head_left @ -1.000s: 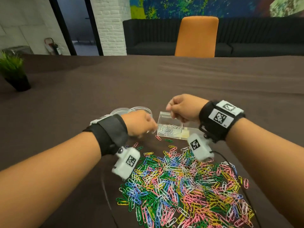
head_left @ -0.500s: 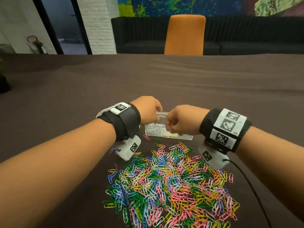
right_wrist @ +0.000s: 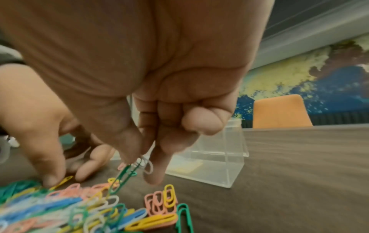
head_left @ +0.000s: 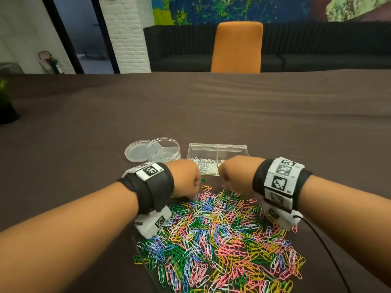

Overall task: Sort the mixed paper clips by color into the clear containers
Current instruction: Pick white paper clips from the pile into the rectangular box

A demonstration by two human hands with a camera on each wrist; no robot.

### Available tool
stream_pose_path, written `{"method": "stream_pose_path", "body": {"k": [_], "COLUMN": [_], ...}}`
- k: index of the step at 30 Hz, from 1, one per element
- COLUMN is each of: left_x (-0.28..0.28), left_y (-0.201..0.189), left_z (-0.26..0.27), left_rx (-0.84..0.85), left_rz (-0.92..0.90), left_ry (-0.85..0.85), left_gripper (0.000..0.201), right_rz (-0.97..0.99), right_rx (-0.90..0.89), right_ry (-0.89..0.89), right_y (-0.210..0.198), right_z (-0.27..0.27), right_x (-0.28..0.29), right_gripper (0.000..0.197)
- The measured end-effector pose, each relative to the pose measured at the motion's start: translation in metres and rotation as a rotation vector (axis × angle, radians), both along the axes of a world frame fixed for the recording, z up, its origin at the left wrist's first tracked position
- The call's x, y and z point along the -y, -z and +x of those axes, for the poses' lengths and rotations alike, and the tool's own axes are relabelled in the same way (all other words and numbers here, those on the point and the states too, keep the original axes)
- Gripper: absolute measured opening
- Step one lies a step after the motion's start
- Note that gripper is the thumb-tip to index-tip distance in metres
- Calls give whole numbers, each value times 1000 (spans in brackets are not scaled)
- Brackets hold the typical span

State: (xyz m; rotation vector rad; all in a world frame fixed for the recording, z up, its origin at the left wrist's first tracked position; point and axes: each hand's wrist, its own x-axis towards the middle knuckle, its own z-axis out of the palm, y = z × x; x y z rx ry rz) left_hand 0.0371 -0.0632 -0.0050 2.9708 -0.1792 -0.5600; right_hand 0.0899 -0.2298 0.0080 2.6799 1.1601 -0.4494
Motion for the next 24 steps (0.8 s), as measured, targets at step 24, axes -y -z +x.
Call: {"method": "stream_pose_path", "body": {"k": [24], "left_x": [12], "left_y": [-3], "left_z": [-2], "left_rx": [-15], "left_rz": [150], "left_ry": [66], "left_gripper": [14], "right_rz": [160], "right_rx": [-156], "right_ry": [69], "right_y": [7], "right_z": [-3], "right_x": [25], "right_gripper": [7]}}
